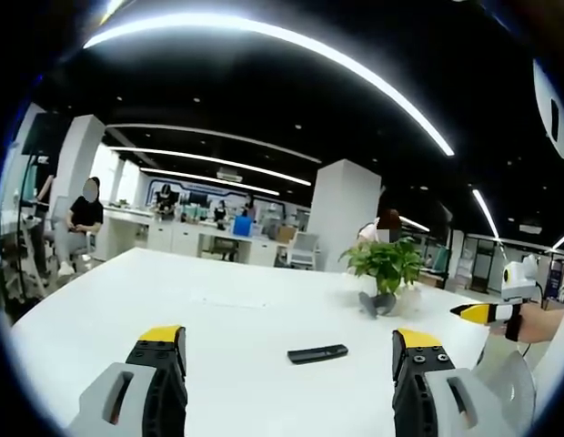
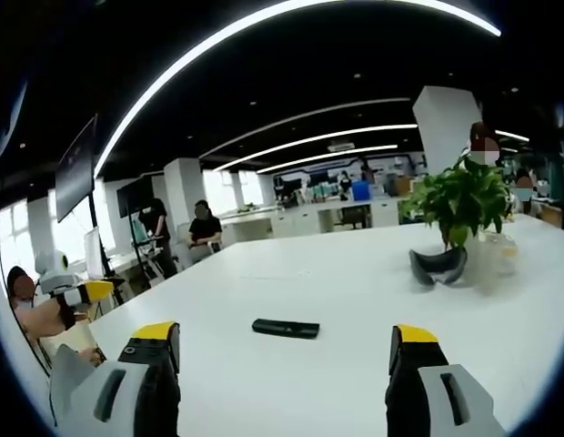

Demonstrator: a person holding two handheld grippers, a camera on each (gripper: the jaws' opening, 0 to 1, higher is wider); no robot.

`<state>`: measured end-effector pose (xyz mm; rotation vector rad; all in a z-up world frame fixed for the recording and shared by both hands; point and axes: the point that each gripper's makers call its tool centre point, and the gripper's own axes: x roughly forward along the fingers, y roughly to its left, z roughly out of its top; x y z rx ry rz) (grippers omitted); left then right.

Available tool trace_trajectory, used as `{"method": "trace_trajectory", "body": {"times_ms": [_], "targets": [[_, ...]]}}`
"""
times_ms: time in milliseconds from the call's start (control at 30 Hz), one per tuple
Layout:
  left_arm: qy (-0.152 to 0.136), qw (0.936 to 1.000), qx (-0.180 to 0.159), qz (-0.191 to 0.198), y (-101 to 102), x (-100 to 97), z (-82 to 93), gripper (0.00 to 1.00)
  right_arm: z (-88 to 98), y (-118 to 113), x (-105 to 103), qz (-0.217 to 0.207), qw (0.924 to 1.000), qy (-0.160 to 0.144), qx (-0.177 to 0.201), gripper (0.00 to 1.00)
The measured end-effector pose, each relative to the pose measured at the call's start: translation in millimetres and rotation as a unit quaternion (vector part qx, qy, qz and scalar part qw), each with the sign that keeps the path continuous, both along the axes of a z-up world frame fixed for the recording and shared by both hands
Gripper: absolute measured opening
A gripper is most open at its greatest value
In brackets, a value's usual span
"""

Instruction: Press the specified remote control buttons in sequence, fully releasing each button before pressing the next.

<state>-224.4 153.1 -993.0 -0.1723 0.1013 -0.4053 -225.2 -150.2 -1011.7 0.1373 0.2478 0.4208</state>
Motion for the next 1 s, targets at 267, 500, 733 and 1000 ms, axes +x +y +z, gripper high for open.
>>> {"method": "trace_trajectory", "body": {"times_ms": [267, 500, 733, 1000], "targets": [[0.026, 0.9994, 0.013, -0.018, -9, 3.8, -17.1, 0.98, -1.3, -1, -2, -0.001, 1.0000, 0.002, 0.003, 0.94], [0.055, 0.9969, 0.034, -0.045, -21, 12.4, -37.5, 0.98, -4.6, 0, -2, 0.001, 1.0000, 0.008, 0.004, 0.93], [0.099, 0.9893, 0.060, -0.089, -32, 23.8, -64.1, 0.98, -7.2, -2, -2, -0.002, 0.9999, 0.012, 0.006, 0.93], [0.146, 0.9788, 0.053, -0.134, -49, 36.2, -90.9, 0.98, -7.9, -1, -1, -0.002, 0.9999, 0.015, 0.005, 0.92]]}}
